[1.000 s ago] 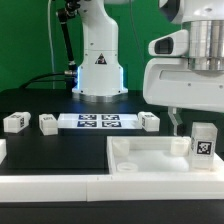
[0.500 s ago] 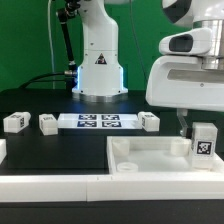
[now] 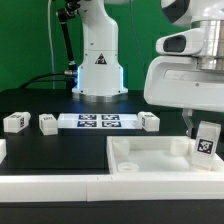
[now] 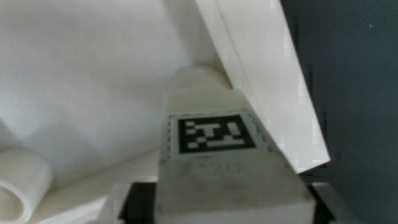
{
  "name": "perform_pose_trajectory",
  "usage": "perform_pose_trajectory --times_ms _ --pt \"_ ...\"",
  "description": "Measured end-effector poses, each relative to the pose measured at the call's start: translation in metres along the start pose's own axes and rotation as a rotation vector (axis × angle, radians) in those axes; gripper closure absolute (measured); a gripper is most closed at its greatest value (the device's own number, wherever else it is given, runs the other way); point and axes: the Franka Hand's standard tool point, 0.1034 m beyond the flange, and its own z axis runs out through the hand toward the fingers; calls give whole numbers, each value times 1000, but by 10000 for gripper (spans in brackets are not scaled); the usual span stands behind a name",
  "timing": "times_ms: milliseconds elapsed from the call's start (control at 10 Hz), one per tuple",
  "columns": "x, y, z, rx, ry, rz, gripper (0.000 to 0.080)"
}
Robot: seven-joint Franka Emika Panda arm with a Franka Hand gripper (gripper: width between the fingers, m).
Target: Assemble square table
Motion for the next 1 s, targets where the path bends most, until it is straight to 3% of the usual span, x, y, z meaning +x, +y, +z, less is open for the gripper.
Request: perform_pose_trajectory --times_ms 500,800,1000 --pt "0 10 3 13 -83 571 508" --pt "4 14 5 54 -162 1001 508" --pt "1 10 4 46 -165 1079 508"
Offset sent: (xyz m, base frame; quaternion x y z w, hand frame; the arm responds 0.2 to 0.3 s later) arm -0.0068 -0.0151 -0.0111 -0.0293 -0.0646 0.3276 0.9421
